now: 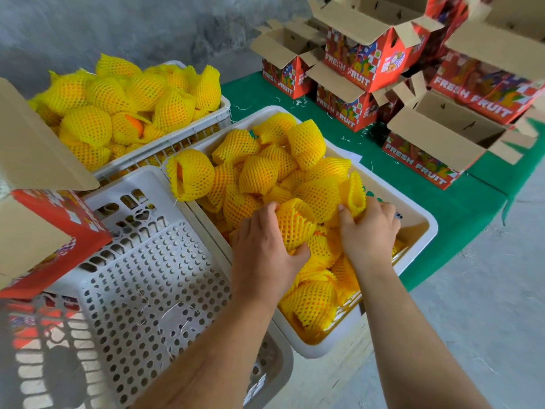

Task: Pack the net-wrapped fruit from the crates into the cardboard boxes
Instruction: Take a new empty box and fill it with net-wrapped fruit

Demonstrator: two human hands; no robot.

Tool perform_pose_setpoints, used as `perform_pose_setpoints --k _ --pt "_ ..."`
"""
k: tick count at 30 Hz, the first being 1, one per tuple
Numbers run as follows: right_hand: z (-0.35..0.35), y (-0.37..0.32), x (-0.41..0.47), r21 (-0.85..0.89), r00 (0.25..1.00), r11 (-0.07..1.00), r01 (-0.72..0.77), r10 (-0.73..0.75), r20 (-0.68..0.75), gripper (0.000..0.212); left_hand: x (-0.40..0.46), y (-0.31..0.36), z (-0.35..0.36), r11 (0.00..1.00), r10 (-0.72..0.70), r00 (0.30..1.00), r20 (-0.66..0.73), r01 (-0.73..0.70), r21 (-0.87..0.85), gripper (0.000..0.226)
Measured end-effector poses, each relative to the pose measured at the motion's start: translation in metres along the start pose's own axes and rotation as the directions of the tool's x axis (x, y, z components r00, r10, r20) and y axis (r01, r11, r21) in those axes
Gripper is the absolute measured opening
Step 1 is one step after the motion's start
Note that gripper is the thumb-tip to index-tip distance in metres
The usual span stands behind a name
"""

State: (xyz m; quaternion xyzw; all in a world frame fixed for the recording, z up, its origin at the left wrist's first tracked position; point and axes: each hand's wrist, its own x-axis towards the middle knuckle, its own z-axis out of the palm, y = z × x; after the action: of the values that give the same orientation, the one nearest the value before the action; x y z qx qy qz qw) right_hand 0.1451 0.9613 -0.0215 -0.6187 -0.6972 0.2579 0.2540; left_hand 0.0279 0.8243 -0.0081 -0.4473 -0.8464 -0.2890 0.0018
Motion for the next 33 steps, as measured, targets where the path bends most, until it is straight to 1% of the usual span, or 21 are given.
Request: perform_pose_setpoints --k 2,3,4,5,6,7,8,9,10,12,13,15,17,18,20,22,24,27,30,31,33 --pt "-0.001 -0.003 0.001 0.090 0.998 0.995 -0.048 0.051 -0.023 0.066 -0.001 0.000 -0.001 0.999 -0.039 0.998 -0.042 0.040 0.031 0.085" --pt "-0.001 -0.006 -0.001 0.092 0.997 0.995 -0.033 0.039 -0.059 0.075 -0.001 0.000 -0.002 0.998 -0.059 0.996 -0.066 0.061 0.035 0.086" --pt "0.000 -0.010 -0.005 0.021 0.993 0.999 0.031 -0.028 -0.112 0.083 -0.001 0.000 -0.002 0.996 -0.076 0.993 -0.085 0.079 0.034 0.087" --pt "0.002 -0.012 -0.009 -0.105 0.980 0.986 0.131 -0.145 -0.138 0.090 -0.001 0.000 -0.002 0.995 -0.090 0.991 -0.100 0.094 0.032 0.088" --pt "0.006 -0.014 -0.013 -0.247 0.954 0.937 0.247 -0.279 -0.104 0.096 0.000 -0.001 -0.002 0.994 -0.102 0.989 -0.110 0.106 0.031 0.089" --pt "0.011 -0.016 -0.015 -0.369 0.925 0.861 0.350 -0.380 -0.008 0.099 0.000 -0.001 -0.003 0.993 -0.111 0.987 -0.113 0.115 0.030 0.090" --pt "0.015 -0.014 -0.015 -0.447 0.903 0.793 0.415 -0.417 0.099 0.093 0.001 -0.001 -0.003 0.992 -0.117 0.987 -0.111 0.121 0.032 0.091" --pt "0.018 -0.011 -0.012 -0.480 0.904 0.768 0.424 -0.390 0.174 0.080 0.001 -0.001 -0.003 0.991 -0.122 0.987 -0.108 0.127 0.036 0.091" --pt "0.019 -0.008 -0.009 -0.483 0.920 0.783 0.392 -0.341 0.195 0.065 0.001 -0.001 -0.003 0.991 -0.125 0.986 -0.108 0.130 0.037 0.091" --pt "0.018 -0.002 -0.005 -0.417 0.955 0.859 0.296 -0.274 0.113 0.042 0.002 0.000 -0.003 0.992 -0.123 0.986 -0.112 0.125 0.015 0.091" --pt "0.017 -0.001 -0.007 -0.394 0.960 0.876 0.278 -0.270 0.077 0.038 0.002 0.000 -0.004 0.993 -0.118 0.987 -0.111 0.119 -0.002 0.091" --pt "0.022 -0.004 -0.010 -0.404 0.951 0.862 0.307 -0.299 0.086 0.046 0.002 0.000 -0.004 0.993 -0.113 0.988 -0.104 0.110 -0.033 0.090" --pt "0.027 -0.008 -0.011 -0.481 0.906 0.776 0.407 -0.411 0.103 0.060 0.001 0.000 -0.005 0.991 -0.121 0.988 -0.099 0.115 -0.064 0.090" --pt "0.028 -0.011 -0.009 -0.528 0.870 0.710 0.466 -0.478 0.125 0.062 0.001 0.000 -0.006 0.990 -0.123 0.987 -0.101 0.115 -0.079 0.089" --pt "0.031 -0.018 -0.002 -0.616 0.786 0.529 0.584 -0.559 0.265 0.060 0.001 0.000 -0.006 0.990 -0.116 0.988 -0.102 0.107 -0.090 0.089" --pt "0.036 -0.026 0.008 -0.654 0.717 0.369 0.661 -0.568 0.404 0.055 0.002 -0.001 -0.005 0.991 -0.104 0.990 -0.092 0.096 -0.092 0.087" --pt "0.043 -0.038 0.016 -0.687 0.700 0.282 0.670 -0.548 0.458 0.051 0.002 -0.002 -0.003 0.988 -0.114 0.989 -0.091 0.104 -0.113 0.087" --pt "0.054 -0.058 0.022 -0.701 0.714 0.257 0.665 -0.494 0.496 0.050 0.004 -0.003 -0.001 0.983 -0.124 0.988 -0.094 0.109 -0.144 0.087" --pt "0.048 -0.061 0.026 -0.672 0.723 0.316 0.670 -0.485 0.492 0.046 0.003 -0.006 0.000 0.978 -0.127 0.988 -0.092 0.110 -0.174 0.087" --pt "0.039 -0.057 0.028 -0.652 0.708 0.327 0.684 -0.514 0.484 0.046 0.003 -0.007 0.000 0.973 -0.130 0.987 -0.089 0.110 -0.204 0.087" --pt "0.014 -0.051 0.032 -0.617 0.652 0.317 0.721 -0.612 0.447 0.060 0.005 -0.006 -0.002 0.951 -0.139 0.987 -0.076 0.112 -0.288 0.087"
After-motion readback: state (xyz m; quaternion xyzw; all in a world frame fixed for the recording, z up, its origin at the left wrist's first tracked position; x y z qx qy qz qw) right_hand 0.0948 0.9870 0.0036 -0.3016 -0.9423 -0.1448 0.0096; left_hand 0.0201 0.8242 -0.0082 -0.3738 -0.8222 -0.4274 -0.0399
